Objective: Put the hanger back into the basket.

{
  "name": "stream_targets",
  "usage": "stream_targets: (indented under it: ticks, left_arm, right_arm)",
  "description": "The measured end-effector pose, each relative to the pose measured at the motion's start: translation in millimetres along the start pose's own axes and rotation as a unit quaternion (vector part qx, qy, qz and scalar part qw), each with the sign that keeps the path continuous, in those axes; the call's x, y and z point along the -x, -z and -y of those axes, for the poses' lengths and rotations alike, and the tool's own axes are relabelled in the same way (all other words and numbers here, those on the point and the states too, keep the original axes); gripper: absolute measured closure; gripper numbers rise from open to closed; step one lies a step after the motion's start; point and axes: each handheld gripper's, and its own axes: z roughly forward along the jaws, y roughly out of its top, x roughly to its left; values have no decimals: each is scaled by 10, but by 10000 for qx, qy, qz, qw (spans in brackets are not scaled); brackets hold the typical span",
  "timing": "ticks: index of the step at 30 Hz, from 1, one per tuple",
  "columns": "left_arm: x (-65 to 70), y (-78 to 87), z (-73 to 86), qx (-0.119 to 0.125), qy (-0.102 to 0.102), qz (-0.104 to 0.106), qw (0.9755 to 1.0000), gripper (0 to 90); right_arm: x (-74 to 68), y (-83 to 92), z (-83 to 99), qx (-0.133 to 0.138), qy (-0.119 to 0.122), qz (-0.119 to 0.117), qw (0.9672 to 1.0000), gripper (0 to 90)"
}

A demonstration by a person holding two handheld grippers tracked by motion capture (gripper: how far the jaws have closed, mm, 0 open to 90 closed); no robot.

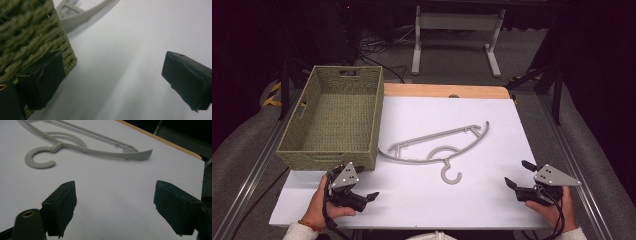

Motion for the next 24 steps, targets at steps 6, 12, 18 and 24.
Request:
stream_targets:
  ticks: [6,12,18,24]
  left_arm:
    - [37,2,-32,37,-94,-38,9999,98]
    - [56,6,-92,19,-247,121,9996,153]
    - [115,3,-232,-228,-549,155,9981,205]
    - [167,-36,-426,-422,-926,160,9947,237]
  right_arm:
    - [-15,8,-17,19,15,13,10000,194]
    - [-16,-28,-24,-18,49,-22,10000,194]
    - [-25,-35,-20,-28,38,-60,10000,194]
    - [-39,-17,-24,-35,41,-39,10000,194]
